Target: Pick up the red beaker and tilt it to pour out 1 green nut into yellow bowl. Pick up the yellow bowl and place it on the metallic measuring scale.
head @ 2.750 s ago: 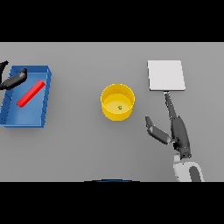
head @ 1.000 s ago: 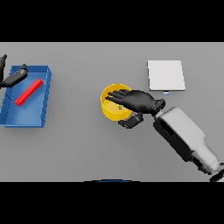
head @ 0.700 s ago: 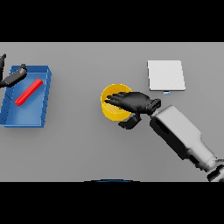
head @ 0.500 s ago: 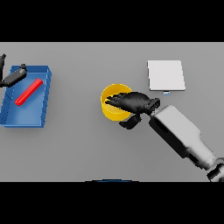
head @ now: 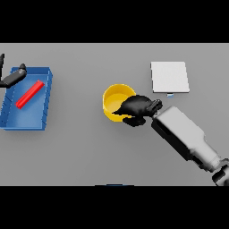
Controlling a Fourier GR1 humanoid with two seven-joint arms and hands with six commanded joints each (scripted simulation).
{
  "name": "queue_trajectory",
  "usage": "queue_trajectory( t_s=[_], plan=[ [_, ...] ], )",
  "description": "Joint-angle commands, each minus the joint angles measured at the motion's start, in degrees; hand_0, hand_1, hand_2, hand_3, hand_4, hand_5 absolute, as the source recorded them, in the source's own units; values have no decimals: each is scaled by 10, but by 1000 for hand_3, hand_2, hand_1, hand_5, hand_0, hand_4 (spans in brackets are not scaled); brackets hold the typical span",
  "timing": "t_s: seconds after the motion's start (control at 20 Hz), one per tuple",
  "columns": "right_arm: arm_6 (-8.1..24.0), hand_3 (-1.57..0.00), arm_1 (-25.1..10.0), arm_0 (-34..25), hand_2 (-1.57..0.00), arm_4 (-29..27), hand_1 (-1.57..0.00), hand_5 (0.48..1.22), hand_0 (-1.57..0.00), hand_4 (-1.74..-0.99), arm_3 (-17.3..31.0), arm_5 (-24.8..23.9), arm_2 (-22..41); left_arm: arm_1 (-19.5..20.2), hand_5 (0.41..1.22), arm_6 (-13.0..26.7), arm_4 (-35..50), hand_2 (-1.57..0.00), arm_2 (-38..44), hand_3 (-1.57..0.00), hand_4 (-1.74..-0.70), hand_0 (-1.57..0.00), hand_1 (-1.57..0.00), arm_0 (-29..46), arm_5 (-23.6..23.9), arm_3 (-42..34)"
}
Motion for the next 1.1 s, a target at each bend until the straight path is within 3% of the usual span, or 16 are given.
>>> queue_trajectory(
  t_s=[0.0, 0.15, 0.25, 0.5, 0.65, 0.9, 1.05],
  plan=[
    [4, -932, -4, -1, -1183, -4, -1200, 1137, -1223, -1628, -3, 14, -2, 1, 727, -4, -1, 1, 0, 1, -799, 1, 1, 0, 0, 0],
    [19, -1142, -1, -1, -1314, -8, -1381, 1178, -1393, -1682, -5, 13, -1, -1, 725, 0, 2, 1, 0, 1, -802, 1, 1, 5, 4, -7],
    [12, -1170, -9, 3, -1387, -14, -1449, 1193, -1457, -1703, -11, 8, 1, 4, 726, 1, 4, 1, 1, 1, -804, 1, 1, 5, 3, -14],
    [21, -1192, -24, -3, -1490, -34, -1531, 1212, -1534, -1729, -43, 17, -12, 8, 724, 5, 0, 1, -2, 1, -801, 1, 1, 9, 6, -21],
    [31, -1377, -49, -17, -1506, -47, -1551, 1216, -1552, -1731, -83, 45, -25, 5, 721, 2, 0, 1, -1, 1, -798, 1, 1, 4, 2, -15],
    [81, -1286, -77, -28, -1550, -72, -1564, 1219, -1565, -1723, -136, 74, -56, 8, 723, -1, 4, 1, 0, 1, -803, 1, 1, 8, 0, -22],
    [89, -1248, -96, -31, -1560, -86, -1568, 1219, -1568, -1720, -144, 83, -68, 11, 723, 4, 4, 1, 2, 1, -805, 1, 1, 6, 2, -25]
  ],
)
